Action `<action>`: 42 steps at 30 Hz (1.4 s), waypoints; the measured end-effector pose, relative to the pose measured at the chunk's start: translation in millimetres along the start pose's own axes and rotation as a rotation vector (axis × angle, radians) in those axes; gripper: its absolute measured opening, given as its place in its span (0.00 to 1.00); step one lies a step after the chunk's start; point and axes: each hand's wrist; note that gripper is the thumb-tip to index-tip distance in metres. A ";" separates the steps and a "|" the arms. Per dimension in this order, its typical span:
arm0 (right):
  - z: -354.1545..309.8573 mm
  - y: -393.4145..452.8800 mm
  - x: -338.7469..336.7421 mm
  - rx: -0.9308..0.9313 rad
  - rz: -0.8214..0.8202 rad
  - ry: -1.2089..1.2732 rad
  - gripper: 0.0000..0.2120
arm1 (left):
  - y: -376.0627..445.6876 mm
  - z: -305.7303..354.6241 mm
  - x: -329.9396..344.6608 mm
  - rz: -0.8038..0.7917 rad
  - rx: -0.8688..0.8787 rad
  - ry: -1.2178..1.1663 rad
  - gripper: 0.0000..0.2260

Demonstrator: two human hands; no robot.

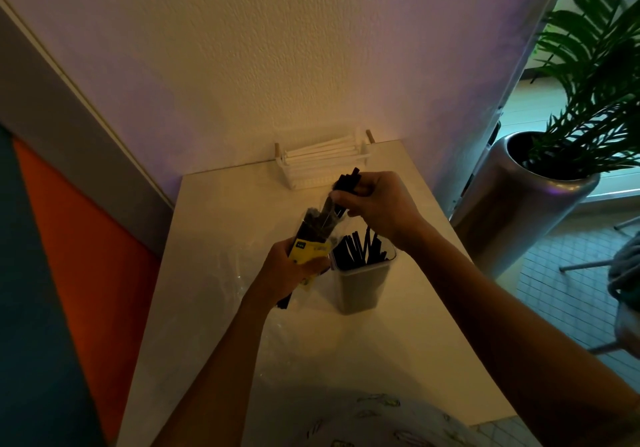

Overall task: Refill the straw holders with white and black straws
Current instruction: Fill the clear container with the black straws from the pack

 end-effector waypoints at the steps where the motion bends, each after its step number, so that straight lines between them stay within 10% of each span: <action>1: -0.3 1.3 -2.3 0.001 0.017 0.013 0.09 | 0.4 -0.4 0.2 -0.003 0.002 -0.003 0.11; 42: -26.7 -0.4 -5.6 -0.019 0.253 -0.054 0.12 | -3.4 -15.5 -8.6 0.003 -0.040 -0.056 0.10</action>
Point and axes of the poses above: each hand's wrist, its own y-axis towards the middle knuckle, its own x-axis out of the palm, z = x × y, and after that the axes turned 9 degrees about -y, right-handed
